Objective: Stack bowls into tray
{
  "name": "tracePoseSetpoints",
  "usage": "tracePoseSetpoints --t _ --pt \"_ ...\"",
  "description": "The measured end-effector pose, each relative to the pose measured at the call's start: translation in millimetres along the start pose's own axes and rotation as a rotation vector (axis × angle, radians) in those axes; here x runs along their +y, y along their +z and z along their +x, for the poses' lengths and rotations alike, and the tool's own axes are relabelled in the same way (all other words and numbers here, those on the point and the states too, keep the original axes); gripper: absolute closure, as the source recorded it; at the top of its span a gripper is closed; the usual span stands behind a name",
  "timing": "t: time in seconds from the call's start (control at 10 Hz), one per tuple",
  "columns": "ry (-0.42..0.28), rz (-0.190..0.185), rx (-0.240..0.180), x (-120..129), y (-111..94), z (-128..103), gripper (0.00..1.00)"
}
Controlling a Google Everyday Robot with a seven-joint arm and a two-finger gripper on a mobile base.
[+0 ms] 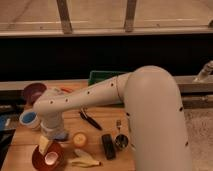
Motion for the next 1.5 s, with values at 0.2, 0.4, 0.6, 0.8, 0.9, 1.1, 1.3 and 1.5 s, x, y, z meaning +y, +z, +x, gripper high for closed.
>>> tracePoseSetpoints --t 0.2,0.4,0.6,0.8,0.9,1.1,1.3,1.5 --pt "-0.002 -0.028 0.004 0.6 14.0 -5.0 0.2" --pt "0.02 -0.064 0.002 -4.6 33.4 -0.6 0.2" --pt "0.07 -0.069 -0.004 -15.1 36.2 19.4 0.22" --pt "0.06 -0.056 -0.001 -13.7 33.5 28.4 0.38" --pt "0.05 -0.047 0.001 -12.6 31.8 27.6 0.48" --pt "0.02 -0.033 0.006 -5.5 29.9 18.9 0.67" --pt "-0.011 -0.021 0.018 0.7 29.9 10.0 0.88" --pt "-0.036 -0.014 0.032 3.1 28.9 5.1 1.0"
